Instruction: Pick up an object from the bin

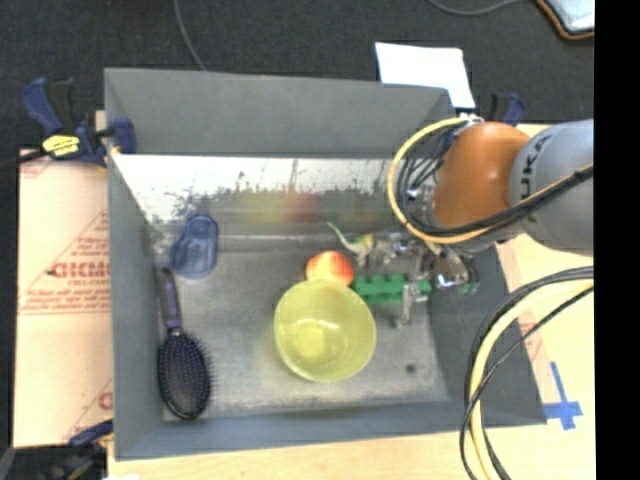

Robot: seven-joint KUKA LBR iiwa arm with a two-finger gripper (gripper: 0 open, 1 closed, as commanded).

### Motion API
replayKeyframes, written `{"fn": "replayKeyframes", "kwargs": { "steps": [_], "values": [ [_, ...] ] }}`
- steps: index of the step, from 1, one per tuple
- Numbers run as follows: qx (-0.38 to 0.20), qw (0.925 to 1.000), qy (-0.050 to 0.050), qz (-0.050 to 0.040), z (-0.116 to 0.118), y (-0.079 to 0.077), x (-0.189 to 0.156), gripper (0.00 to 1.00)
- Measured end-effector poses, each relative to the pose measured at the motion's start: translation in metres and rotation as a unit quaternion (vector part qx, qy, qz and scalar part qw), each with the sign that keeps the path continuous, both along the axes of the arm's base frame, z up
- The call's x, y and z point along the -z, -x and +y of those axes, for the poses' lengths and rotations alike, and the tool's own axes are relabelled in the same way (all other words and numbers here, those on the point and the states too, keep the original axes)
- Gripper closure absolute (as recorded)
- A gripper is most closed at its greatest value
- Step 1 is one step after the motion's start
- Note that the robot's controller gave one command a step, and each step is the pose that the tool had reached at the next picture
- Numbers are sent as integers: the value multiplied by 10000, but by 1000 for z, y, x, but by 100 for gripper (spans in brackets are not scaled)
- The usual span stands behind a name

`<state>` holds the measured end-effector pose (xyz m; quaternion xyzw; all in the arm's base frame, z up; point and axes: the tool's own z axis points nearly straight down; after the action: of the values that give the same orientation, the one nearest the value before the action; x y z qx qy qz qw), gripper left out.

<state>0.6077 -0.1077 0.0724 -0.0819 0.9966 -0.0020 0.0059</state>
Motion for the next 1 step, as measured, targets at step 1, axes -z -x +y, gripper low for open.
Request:
{"fn": "replayKeyframes", "kwargs": {
  "steps": [1],
  "values": [
    [-18, 10000, 10, -18, 0, -2, -1, 0]
  ]
}}
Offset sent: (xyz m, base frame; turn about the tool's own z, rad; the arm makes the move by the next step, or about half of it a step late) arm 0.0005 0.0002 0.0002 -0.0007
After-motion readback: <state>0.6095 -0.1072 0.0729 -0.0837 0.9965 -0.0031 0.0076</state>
